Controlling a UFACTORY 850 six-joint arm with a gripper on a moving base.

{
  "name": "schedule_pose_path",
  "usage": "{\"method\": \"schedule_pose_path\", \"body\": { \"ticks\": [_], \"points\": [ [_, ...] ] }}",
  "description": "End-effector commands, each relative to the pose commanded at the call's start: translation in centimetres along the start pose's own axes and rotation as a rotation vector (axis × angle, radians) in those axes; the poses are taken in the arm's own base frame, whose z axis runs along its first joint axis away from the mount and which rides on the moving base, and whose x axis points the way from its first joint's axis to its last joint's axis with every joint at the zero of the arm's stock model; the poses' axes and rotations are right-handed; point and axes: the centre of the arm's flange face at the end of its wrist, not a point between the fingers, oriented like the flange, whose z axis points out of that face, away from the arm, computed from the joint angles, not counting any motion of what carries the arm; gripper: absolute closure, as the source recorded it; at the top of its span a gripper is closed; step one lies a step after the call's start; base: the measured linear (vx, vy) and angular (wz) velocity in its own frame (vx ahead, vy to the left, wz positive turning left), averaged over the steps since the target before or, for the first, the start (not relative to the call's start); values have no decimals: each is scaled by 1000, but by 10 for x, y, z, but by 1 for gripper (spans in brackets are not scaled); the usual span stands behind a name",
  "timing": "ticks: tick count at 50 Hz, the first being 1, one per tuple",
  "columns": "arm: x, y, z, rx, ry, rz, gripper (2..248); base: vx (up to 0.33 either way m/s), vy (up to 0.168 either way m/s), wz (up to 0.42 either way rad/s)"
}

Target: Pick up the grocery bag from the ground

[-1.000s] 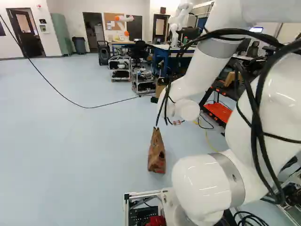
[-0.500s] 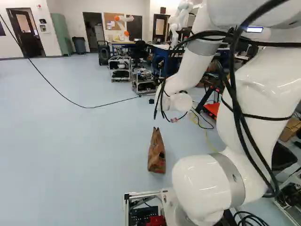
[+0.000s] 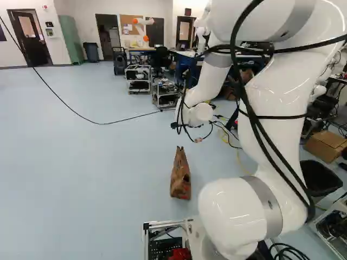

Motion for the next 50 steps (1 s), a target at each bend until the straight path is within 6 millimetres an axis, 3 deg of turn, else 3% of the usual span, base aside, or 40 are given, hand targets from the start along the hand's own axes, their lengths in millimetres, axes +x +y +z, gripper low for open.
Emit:
{"method": "schedule_pose_path", "body": {
  "ticks": [27,50],
  "points": [
    [10,1,67,-3,-115,7,3,0,0,0],
    [2,1,112,-14,-250,36,3,0,0,0]
  ]
}}
